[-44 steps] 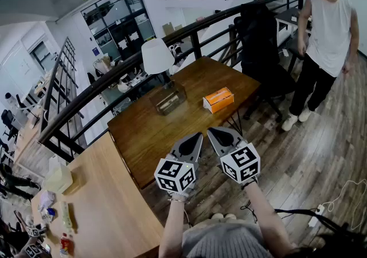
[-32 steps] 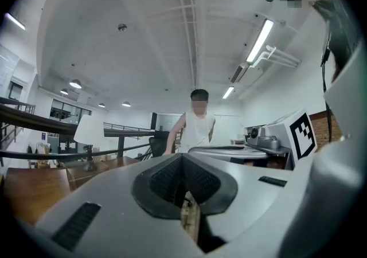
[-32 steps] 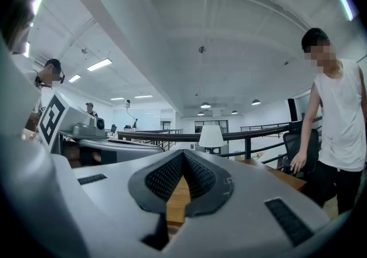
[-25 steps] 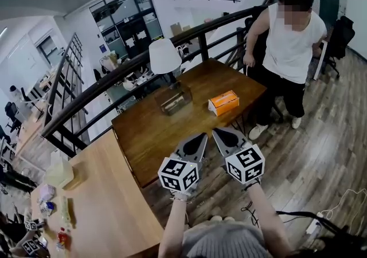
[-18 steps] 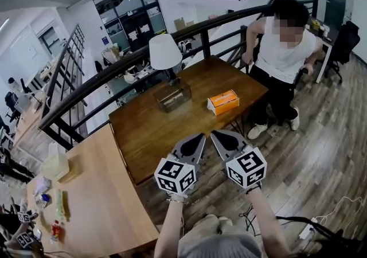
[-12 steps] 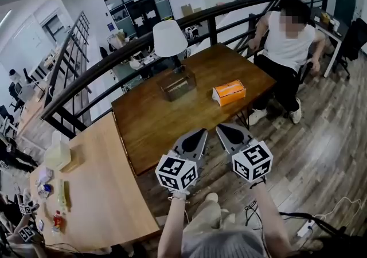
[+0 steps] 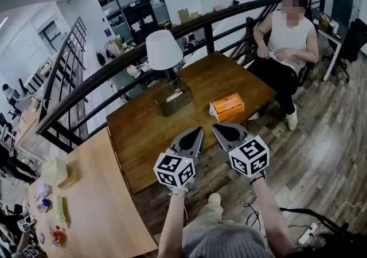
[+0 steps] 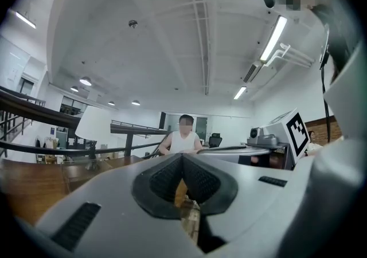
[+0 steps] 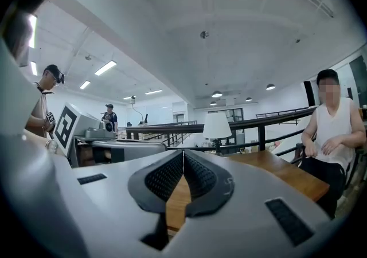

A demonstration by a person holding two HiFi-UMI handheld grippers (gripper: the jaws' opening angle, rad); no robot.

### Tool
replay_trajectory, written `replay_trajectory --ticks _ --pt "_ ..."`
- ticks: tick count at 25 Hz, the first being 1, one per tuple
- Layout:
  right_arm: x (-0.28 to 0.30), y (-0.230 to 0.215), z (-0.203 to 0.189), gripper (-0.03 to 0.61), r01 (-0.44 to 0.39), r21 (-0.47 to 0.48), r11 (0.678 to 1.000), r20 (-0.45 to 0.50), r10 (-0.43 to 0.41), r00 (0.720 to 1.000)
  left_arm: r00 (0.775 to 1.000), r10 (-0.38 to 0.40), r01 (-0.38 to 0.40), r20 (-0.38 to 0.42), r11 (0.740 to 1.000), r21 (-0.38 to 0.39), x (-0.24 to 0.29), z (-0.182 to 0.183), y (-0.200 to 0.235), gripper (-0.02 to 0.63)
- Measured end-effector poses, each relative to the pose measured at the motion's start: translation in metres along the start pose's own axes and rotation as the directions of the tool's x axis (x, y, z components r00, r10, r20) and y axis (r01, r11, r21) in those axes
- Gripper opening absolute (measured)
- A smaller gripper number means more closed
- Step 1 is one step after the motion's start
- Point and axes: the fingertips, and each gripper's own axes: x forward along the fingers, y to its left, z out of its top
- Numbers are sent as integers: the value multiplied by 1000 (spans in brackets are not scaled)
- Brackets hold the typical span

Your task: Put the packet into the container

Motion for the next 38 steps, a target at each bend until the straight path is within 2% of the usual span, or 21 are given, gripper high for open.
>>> replay_trajectory --ticks 8,13,25,31,34,38 --pt "60 -35 14 12 -14 -35 999 -20 13 1000 1000 -21 21 6 1000 1 44 9 52 5" --pt "86 -52 9 12 -12 -20 1000 -28 11 1000 1000 -11 11 -1 1000 -11 60 5 78 5" --pt "116 -101 -1 12 -70 51 996 -66 73 995 999 32 -34 -40 998 -54 105 -5 100 6" --pt "112 -129 -12 12 -85 60 995 -106 91 990 997 41 -46 -61 996 -82 131 -18 94 6" --pt "106 -152 -29 12 -76 91 993 -142 89 986 996 31 -40 -84 994 -99 150 -33 87 5" --pt "95 -179 -57 12 -20 100 995 -213 41 976 991 -8 -10 -134 992 -129 168 -59 77 5"
